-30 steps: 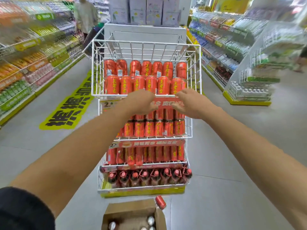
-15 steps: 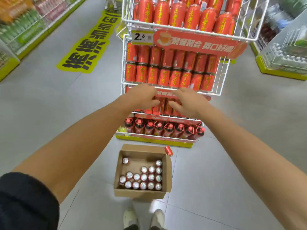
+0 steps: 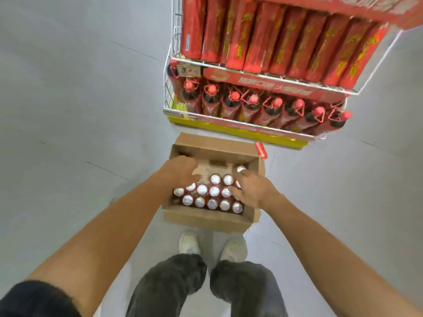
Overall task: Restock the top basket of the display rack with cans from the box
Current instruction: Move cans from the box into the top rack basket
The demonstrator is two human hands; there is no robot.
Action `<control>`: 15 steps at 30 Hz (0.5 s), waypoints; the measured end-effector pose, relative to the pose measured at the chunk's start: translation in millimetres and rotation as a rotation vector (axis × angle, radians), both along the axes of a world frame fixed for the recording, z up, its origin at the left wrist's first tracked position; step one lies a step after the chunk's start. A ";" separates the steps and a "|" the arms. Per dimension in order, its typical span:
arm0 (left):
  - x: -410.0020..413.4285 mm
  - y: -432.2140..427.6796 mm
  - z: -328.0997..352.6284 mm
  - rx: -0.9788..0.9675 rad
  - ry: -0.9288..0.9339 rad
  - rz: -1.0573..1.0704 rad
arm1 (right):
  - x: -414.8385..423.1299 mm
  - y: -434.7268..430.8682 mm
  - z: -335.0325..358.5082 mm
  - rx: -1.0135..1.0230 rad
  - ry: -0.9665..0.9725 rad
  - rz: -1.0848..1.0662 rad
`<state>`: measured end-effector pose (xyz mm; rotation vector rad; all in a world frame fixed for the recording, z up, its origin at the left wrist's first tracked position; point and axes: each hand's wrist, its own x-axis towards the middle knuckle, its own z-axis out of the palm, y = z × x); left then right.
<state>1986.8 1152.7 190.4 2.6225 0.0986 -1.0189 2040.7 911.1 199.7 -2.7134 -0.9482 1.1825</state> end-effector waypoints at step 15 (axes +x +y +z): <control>36.9 40.2 -370.3 0.132 -0.171 0.059 | 37.7 28.0 -385.0 0.052 -0.060 0.010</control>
